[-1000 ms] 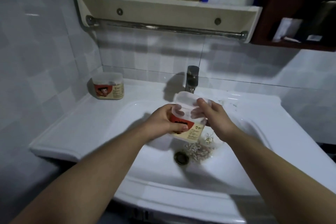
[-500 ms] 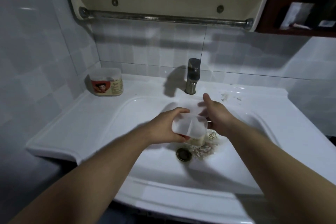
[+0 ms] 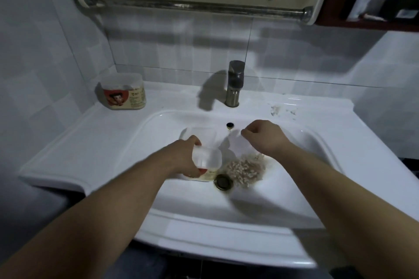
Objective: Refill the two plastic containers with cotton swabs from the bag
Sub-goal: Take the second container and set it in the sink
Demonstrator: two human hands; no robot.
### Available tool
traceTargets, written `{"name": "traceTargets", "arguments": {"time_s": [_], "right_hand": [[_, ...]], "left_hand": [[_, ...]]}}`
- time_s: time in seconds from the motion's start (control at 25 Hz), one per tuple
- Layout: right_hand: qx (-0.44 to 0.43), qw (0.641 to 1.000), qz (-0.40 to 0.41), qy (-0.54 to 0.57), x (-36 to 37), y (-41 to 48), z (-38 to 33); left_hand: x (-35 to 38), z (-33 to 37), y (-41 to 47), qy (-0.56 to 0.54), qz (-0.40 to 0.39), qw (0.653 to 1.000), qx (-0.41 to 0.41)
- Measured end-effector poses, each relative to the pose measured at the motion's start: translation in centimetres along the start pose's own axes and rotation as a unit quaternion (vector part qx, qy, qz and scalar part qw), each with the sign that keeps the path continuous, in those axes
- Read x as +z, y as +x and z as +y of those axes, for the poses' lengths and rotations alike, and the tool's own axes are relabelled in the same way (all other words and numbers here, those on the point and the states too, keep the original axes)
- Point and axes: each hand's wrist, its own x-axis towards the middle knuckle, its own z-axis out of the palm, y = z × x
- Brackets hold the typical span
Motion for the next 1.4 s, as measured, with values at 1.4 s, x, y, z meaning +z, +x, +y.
{"name": "traceTargets", "arguments": {"time_s": [1.4], "right_hand": [[-0.079,0.974,0.013,0.211,-1.9,0.2,3.3]], "left_hand": [[0.7,11.2,2.6,-0.269,0.064,0.96,-0.034]]}}
